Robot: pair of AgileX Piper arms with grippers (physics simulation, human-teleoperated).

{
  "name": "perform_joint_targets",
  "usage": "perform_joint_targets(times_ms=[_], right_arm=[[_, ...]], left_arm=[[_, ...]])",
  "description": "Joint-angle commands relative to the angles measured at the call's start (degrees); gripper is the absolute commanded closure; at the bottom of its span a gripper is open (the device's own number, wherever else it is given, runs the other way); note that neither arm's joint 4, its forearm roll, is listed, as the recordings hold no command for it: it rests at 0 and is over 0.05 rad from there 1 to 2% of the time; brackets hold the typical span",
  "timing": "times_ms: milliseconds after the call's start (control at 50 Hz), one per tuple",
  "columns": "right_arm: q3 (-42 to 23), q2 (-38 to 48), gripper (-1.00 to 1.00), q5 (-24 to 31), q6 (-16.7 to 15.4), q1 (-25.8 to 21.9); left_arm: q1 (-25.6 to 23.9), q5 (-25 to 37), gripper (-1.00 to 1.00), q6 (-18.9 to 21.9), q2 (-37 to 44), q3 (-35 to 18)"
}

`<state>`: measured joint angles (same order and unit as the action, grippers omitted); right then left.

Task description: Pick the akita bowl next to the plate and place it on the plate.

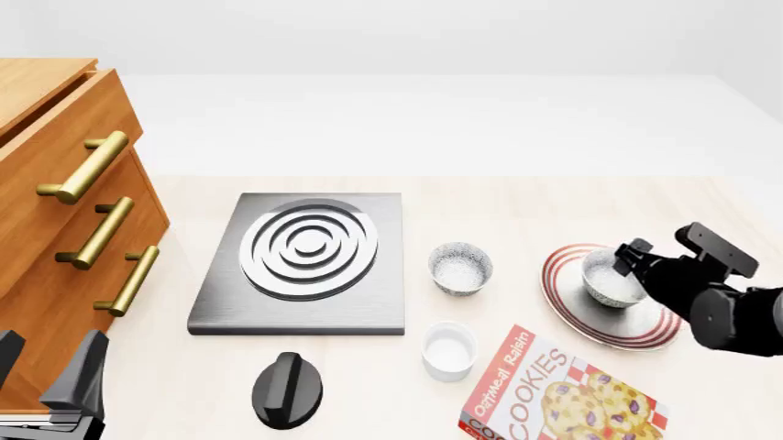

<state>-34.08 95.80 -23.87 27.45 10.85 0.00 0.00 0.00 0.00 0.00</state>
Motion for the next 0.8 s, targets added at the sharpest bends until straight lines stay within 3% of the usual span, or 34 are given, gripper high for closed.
perform_joint_targets(times_ms=[20,240,460,700,760,800], right_arm=[[3.28,-15.03,-1.0,4.11,-0.25,0.03],[9.64,-41.37,-1.0,8.92,-6.38,3.01],[13.78,-59.06,-1.0,12.9,-11.11,5.13],[20.76,-80.81,-1.0,16.5,-12.65,6.52],[23.13,-83.13,-1.0,16.5,-11.44,6.16],[25.74,-89.86,-1.0,17.79,-10.73,5.86]], left_arm=[[0.0,0.0,-1.0,0.0,0.0,0.0],[0.0,0.0,-1.0,0.0,0.0,0.0],[0.0,0.0,-1.0,0.0,0.0,0.0],[0.0,0.0,-1.0,0.0,0.0,0.0],[0.0,0.0,-1.0,0.0,0.0,0.0],[0.0,0.0,-1.0,0.0,0.0,0.0]])
